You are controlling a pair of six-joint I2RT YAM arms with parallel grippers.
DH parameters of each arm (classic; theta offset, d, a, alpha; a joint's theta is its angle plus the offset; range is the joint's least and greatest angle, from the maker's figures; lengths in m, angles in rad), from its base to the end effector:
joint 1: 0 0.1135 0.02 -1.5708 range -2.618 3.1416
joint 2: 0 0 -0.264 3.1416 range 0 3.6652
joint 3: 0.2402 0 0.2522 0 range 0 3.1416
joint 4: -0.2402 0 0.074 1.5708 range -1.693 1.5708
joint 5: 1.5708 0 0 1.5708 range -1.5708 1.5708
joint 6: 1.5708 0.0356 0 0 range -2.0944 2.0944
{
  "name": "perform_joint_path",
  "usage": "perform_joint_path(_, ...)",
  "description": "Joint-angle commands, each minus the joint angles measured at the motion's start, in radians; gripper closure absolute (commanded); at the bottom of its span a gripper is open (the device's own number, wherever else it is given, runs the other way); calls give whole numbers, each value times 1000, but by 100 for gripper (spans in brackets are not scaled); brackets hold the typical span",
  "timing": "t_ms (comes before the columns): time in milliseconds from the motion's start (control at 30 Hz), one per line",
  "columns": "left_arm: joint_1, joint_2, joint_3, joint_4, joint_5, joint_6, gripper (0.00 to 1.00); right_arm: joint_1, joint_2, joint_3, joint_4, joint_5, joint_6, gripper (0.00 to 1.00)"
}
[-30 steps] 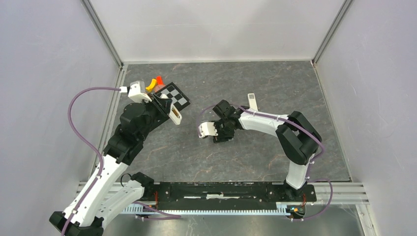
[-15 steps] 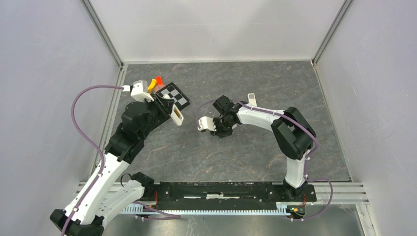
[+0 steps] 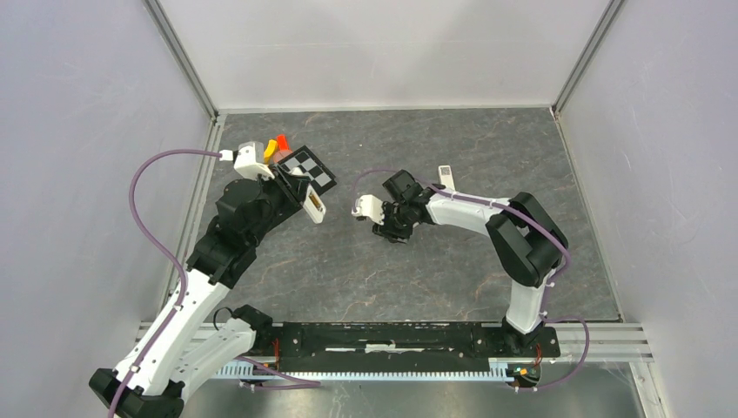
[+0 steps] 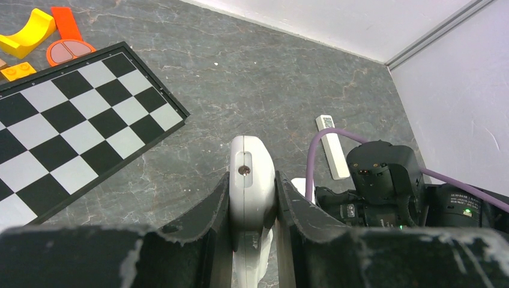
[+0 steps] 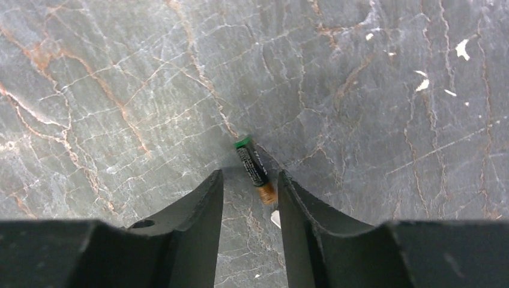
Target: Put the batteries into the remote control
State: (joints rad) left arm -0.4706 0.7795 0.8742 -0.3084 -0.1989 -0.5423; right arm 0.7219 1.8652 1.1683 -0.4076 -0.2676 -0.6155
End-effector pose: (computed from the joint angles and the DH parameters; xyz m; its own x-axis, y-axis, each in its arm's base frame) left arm 0.1608 -0.0739 0.3589 -0.3025 -0.4138 -0.8587 0.1358 0.8730 -0.4685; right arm 0.2727 0.2527 0.1582 -0.1279 -0.8545 -0.5034 -0.9803 0.1861 -0.0667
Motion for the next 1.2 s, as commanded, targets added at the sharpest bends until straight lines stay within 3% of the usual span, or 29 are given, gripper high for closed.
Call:
perform_joint_path(0, 4, -6, 39, 29, 12, 26, 94, 2, 47, 4, -124, -5, -68, 61)
perform_joint_path(367, 4, -6, 31, 23, 14, 21, 94, -3, 102, 7, -51, 40, 8, 92)
perform_joint_path(400, 4, -5, 27, 25, 13, 18, 95, -3, 99, 0, -44, 41, 15, 92)
perform_joint_path(533, 3, -36, -23, 70, 11, -7, 97, -3, 101, -30, -37, 49, 25, 72)
perform_joint_path(600, 4, -42, -37, 74, 6, -15, 97, -5, 115, -35, -61, 34, 16, 70)
perform_joint_path(800, 4, -41, -49, 66, 9, -21, 97, -8, 145, -24, -105, 57, 2, 93)
perform_joint_path(900, 4, -37, -58, 68, 21, -29, 97, -7, 111, -45, -50, 101, 24, 99)
perform_joint_path(1167, 4, 17, -149, 140, 112, -141, 98, -10, -84, -177, 183, 124, 236, 100)
